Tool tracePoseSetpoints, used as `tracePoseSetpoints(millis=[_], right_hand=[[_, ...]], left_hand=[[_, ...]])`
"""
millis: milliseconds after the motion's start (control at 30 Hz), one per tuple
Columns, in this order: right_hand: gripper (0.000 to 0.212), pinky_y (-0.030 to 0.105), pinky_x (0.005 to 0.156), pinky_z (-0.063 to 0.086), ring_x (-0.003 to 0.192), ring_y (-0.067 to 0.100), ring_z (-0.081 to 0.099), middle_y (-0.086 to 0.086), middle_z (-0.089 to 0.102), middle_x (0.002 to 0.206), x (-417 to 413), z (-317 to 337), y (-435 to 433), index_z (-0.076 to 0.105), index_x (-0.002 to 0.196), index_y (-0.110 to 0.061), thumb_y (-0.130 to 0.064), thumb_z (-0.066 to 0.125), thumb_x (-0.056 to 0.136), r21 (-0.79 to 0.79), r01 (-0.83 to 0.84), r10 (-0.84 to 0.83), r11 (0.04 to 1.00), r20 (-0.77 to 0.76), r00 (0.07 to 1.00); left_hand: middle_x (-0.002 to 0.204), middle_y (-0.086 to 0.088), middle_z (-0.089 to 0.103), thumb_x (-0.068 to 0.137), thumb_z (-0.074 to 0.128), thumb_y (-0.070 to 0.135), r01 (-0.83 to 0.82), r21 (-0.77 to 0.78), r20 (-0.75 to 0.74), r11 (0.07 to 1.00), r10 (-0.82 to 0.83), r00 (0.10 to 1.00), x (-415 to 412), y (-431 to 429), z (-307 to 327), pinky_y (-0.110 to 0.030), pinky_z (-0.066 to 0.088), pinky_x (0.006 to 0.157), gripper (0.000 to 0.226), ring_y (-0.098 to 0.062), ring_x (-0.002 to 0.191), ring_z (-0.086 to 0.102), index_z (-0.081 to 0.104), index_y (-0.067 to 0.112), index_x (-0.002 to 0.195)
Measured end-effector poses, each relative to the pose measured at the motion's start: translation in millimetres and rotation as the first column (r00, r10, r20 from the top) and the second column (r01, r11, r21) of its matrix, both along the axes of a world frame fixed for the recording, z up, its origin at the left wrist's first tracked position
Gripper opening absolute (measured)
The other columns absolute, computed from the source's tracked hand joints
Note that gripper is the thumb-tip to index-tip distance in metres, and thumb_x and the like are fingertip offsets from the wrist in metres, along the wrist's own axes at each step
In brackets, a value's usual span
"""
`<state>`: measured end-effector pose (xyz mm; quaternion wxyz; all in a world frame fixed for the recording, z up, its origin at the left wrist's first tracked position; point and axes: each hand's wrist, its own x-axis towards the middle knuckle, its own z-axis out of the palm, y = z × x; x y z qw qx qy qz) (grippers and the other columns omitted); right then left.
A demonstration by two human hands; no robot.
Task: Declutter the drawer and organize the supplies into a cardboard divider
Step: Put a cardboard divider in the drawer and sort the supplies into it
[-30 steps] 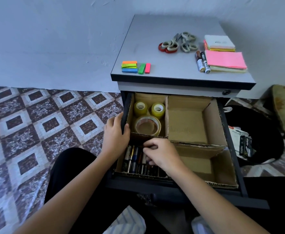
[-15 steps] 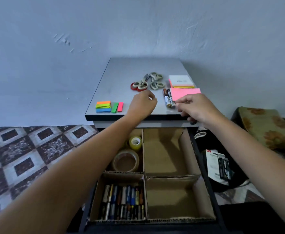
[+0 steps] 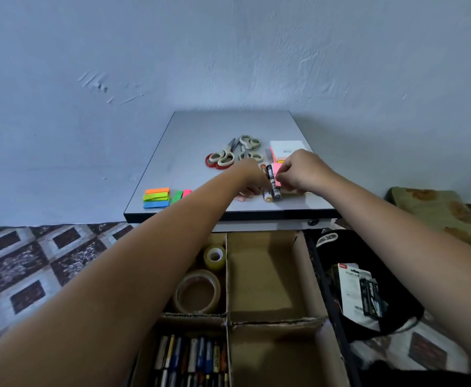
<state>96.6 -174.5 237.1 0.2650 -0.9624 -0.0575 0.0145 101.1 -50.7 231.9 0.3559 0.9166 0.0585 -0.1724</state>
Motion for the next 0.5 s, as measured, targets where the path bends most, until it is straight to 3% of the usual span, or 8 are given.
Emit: tracePoseSetpoints(millis=[100, 200, 333, 433, 500], right_hand=[[0.017, 0.029, 0.058, 0.046, 0.065, 0.025, 0.055, 0.018, 0.066, 0.083, 0.2, -11.3, 5.9, 0.068, 0.091, 0.002, -0.013, 0.062, 0.083, -0.128, -0.011, 0.016, 0.992, 0.034, 0.999], [0.018, 0.029, 0.06, 0.036, 0.074, 0.029, 0.054, 0.013, 0.054, 0.074, -5.0, -23.8, 11.1, 0.056, 0.074, -0.004, -0.016, 0.065, 0.083, -0.226, 0.023, 0.007, 0.974, 0.132, 0.991], [0.019, 0.03, 0.061, 0.033, 0.079, 0.032, 0.055, 0.014, 0.055, 0.079, -13.1, -33.3, 16.6, 0.046, 0.074, -0.009, -0.01, 0.063, 0.084, -0.25, 0.066, -0.001, 0.966, 0.251, 0.968], [0.026, 0.027, 0.058, 0.031, 0.076, 0.03, 0.05, 0.012, 0.05, 0.074, -15.4, -33.3, 13.1, 0.041, 0.066, -0.006, -0.006, 0.059, 0.084, -0.237, 0.053, -0.006, 0.97, 0.196, 0.981], [0.036, 0.027, 0.048, 0.027, 0.071, 0.028, 0.047, 0.007, 0.043, 0.063, -18.4, -30.6, 9.8, 0.036, 0.057, -0.008, -0.008, 0.061, 0.084, -0.237, 0.034, -0.006, 0.971, 0.117, 0.993]], left_hand=[[0.072, -0.006, 0.058, 0.085, 0.065, 0.014, 0.015, -0.008, -0.025, 1.0, -0.015, 1.0, -0.2, 3.6, -1.2, -0.026, 0.048, 0.057, 0.018, -0.015, 0.056, 0.052, 0.053, 0.006, 0.073], [0.073, -0.006, 0.058, 0.086, 0.064, 0.015, 0.008, -0.026, -0.034, 1.0, -0.009, 0.999, -2.4, 5.1, -2.3, -0.027, 0.049, 0.059, 0.019, -0.014, 0.058, 0.052, 0.052, 0.007, 0.073], [0.071, -0.005, 0.057, 0.085, 0.065, 0.016, -0.003, -0.031, -0.019, 1.0, 0.002, 1.0, -5.7, 3.2, -4.3, -0.026, 0.047, 0.059, 0.022, -0.013, 0.059, 0.05, 0.051, 0.009, 0.07], [0.07, -0.005, 0.056, 0.085, 0.062, 0.013, -0.015, -0.022, 0.005, 1.0, 0.015, 1.0, -6.3, 1.9, -6.7, -0.026, 0.047, 0.058, 0.022, -0.014, 0.058, 0.05, 0.05, 0.008, 0.068], [0.068, -0.006, 0.055, 0.085, 0.062, 0.012, -0.007, 0.007, 0.037, 1.0, 0.006, 0.999, -7.4, 2.1, -7.2, -0.027, 0.047, 0.057, 0.023, -0.015, 0.058, 0.05, 0.049, 0.007, 0.066]])
